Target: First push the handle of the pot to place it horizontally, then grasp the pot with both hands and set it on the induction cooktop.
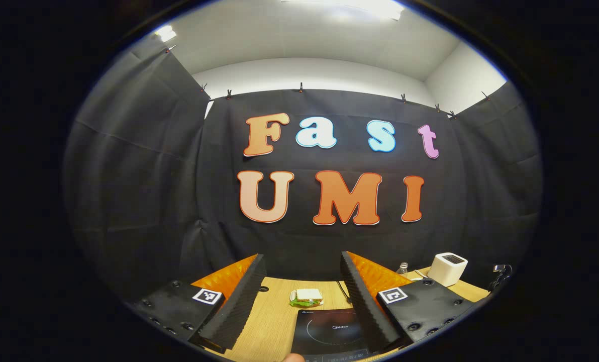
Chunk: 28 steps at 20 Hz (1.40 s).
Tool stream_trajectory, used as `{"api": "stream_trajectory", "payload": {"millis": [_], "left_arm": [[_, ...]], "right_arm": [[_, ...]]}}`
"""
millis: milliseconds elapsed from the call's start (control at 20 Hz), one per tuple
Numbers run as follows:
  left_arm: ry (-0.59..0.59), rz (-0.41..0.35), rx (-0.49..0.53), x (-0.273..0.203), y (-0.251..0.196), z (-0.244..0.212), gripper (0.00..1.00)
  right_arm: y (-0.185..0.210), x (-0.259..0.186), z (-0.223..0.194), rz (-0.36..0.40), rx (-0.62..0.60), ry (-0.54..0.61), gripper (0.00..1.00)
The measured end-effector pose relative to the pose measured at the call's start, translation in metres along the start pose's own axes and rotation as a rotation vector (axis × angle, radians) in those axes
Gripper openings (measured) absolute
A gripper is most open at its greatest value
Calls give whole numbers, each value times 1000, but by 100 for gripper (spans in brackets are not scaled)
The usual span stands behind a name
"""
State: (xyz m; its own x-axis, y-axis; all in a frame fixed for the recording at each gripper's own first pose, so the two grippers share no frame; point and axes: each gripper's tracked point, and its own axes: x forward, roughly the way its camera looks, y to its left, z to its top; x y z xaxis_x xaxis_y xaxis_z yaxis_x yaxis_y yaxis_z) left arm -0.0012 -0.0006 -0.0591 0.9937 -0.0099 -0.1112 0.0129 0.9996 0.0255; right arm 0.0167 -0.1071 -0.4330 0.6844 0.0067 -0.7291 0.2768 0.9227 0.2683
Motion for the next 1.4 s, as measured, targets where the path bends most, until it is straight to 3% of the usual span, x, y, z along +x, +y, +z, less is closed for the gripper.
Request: {"api": "stream_trajectory", "payload": {"millis": [800, 1400], "left_arm": [[43, -5, -6, 23, 1, -23, 99], [116, -59, 1, 33, -31, -68, 96]], "right_arm": [[-15, 23, 42, -55, 87, 15, 0], [-17, 46, 69, -122, 38, -19, 0]]}}
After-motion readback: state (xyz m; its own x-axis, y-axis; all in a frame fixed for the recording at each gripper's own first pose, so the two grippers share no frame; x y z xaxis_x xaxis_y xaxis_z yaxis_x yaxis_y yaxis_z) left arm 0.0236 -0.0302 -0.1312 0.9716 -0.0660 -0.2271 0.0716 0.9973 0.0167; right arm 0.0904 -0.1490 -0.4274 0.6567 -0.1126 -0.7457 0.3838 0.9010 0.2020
